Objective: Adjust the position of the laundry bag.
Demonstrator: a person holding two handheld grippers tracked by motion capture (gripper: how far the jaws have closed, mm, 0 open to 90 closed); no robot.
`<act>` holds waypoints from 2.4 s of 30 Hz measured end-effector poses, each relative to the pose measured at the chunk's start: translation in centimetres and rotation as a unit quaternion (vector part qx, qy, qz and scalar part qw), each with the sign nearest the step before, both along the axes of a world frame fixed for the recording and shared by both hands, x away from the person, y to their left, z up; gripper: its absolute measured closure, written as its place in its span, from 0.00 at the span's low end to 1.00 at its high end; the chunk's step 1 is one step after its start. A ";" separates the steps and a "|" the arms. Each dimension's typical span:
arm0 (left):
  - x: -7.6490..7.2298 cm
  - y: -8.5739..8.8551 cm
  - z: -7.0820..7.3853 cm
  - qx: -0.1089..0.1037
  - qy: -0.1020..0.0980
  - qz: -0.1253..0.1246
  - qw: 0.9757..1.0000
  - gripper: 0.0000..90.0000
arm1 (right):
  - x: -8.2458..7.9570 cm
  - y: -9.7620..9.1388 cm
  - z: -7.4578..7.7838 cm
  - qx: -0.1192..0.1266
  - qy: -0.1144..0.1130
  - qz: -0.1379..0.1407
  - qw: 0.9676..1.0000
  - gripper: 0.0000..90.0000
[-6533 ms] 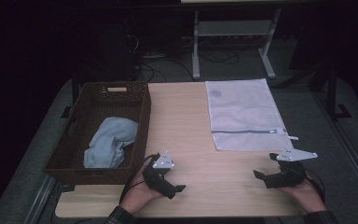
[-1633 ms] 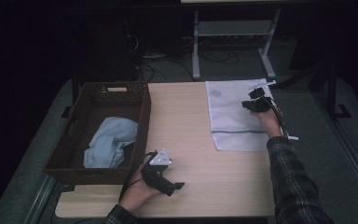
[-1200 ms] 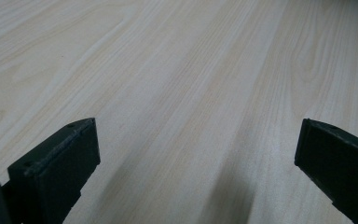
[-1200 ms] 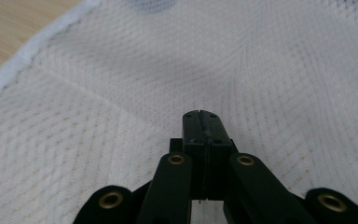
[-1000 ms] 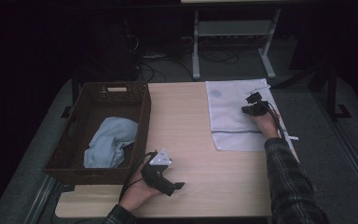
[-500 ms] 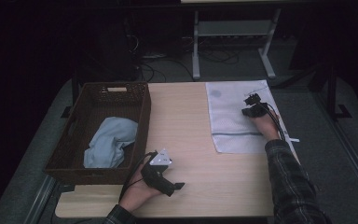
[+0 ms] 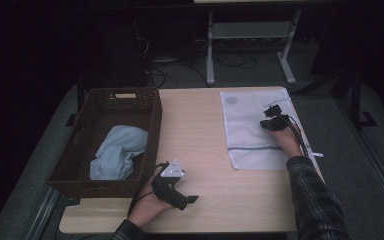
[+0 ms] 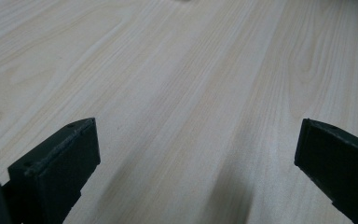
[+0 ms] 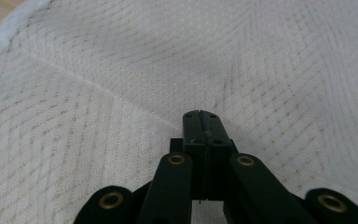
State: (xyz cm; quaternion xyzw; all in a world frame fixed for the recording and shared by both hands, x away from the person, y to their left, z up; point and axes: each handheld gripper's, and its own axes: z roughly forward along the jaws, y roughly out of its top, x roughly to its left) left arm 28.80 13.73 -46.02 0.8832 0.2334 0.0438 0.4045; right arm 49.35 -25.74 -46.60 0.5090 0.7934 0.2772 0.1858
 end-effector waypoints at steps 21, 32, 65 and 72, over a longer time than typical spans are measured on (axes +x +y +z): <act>-0.1 0.0 0.0 0.001 -0.001 -0.002 1.000 0.00 | -4.0 -0.2 -0.1 0.019 -0.001 0.000 1.000 1.00; -0.1 0.0 0.1 -0.002 -0.001 -0.002 1.000 0.00 | -6.1 0.0 0.0 0.013 0.002 0.010 1.000 1.00; -0.3 0.1 0.3 -0.003 -0.008 0.000 1.000 0.00 | -11.2 2.6 0.4 0.009 0.021 0.075 0.997 1.00; -0.3 0.2 0.4 -0.001 -0.009 0.001 1.000 0.00 | -11.1 3.8 0.4 0.014 0.023 0.088 0.996 1.00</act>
